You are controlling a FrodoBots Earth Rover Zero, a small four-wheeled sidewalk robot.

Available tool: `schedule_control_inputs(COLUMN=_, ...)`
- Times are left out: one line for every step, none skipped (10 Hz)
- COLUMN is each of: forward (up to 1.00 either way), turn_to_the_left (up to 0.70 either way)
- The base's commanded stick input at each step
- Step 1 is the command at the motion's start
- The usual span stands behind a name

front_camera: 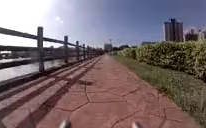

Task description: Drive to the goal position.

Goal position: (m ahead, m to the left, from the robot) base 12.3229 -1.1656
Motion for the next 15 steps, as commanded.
schedule_control_inputs(forward=0.5, turn_to_the_left=0.0)
schedule_control_inputs(forward=0.5, turn_to_the_left=0.0)
schedule_control_inputs(forward=0.5, turn_to_the_left=0.0)
schedule_control_inputs(forward=0.5, turn_to_the_left=0.0)
schedule_control_inputs(forward=0.5, turn_to_the_left=0.0)
schedule_control_inputs(forward=0.5, turn_to_the_left=0.0)
schedule_control_inputs(forward=0.5, turn_to_the_left=0.0)
schedule_control_inputs(forward=0.5, turn_to_the_left=0.0)
schedule_control_inputs(forward=0.5, turn_to_the_left=0.0)
schedule_control_inputs(forward=0.5, turn_to_the_left=0.0)
schedule_control_inputs(forward=0.5, turn_to_the_left=0.0)
schedule_control_inputs(forward=0.5, turn_to_the_left=0.0)
schedule_control_inputs(forward=0.5, turn_to_the_left=0.0)
schedule_control_inputs(forward=0.5, turn_to_the_left=0.0)
schedule_control_inputs(forward=0.5, turn_to_the_left=0.0)
